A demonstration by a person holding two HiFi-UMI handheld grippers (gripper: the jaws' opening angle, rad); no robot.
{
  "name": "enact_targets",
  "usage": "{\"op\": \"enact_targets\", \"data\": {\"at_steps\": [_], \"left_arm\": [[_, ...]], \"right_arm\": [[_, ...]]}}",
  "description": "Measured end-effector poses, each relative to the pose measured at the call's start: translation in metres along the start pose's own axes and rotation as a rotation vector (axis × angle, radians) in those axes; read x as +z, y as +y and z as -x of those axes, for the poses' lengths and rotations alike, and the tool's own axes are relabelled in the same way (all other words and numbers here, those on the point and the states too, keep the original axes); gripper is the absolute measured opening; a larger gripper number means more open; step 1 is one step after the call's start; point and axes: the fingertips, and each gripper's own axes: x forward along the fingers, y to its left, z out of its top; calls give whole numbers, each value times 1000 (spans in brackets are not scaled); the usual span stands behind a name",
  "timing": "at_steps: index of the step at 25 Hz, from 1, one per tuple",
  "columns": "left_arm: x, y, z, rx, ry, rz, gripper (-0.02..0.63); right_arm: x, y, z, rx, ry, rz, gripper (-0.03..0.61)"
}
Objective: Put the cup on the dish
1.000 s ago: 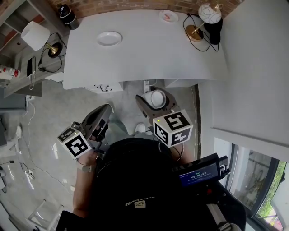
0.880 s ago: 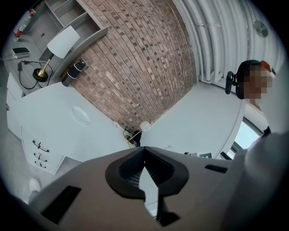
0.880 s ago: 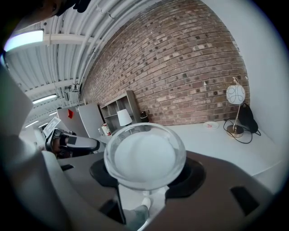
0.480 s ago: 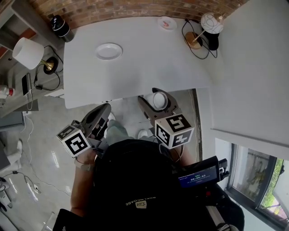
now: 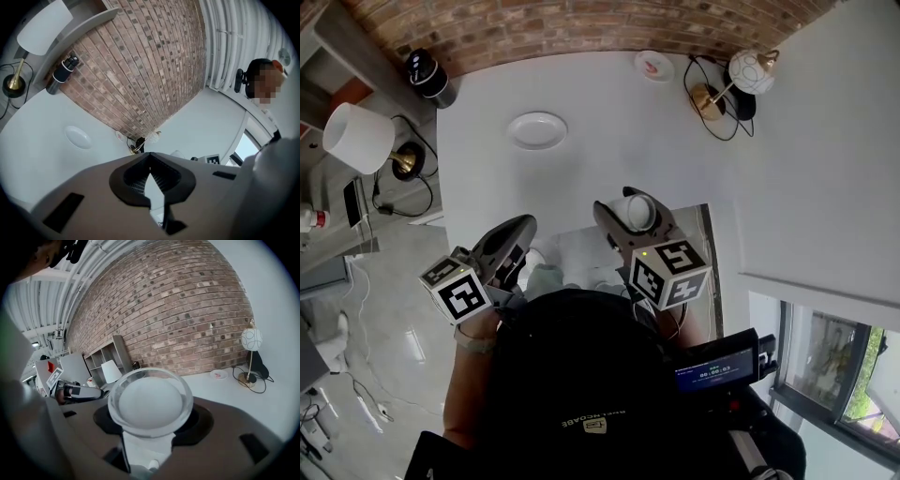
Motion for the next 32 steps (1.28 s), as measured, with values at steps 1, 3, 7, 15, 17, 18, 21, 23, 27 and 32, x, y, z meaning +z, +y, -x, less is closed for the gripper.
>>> {"op": "enact_targets", "data": {"at_steps": [1,3,7,15,17,18,21,23,27,32], "left_arm": [[6,5,2,-3,2,0,6],[17,16,5,-7,9,1,5],[37,37,15,-8,13,6,6],[73,83,48,25,-14,33,6],[80,92,57,42,-34,43,6],[82,96,61,49,-43,47,6],[87,100,71,78,-59,48,6],[88,101,78,101,-67,50,6],[84,101,88,116,-110,82,6],[89,101,95,170,-173,90,6]], "right_arm": [[2,2,-6,-7,1,-1,249],[6,5,-18,-21,5,-2,249],[13,15,-44,-36,15,-4,249],[28,40,-90,-37,40,24,249],[30,44,-98,-31,47,31,249],[31,46,-102,-29,49,33,249],[34,49,-110,-19,54,37,249],[36,50,-115,-8,60,38,249],[39,48,-124,16,74,51,249],[42,43,-140,66,100,86,249]]}}
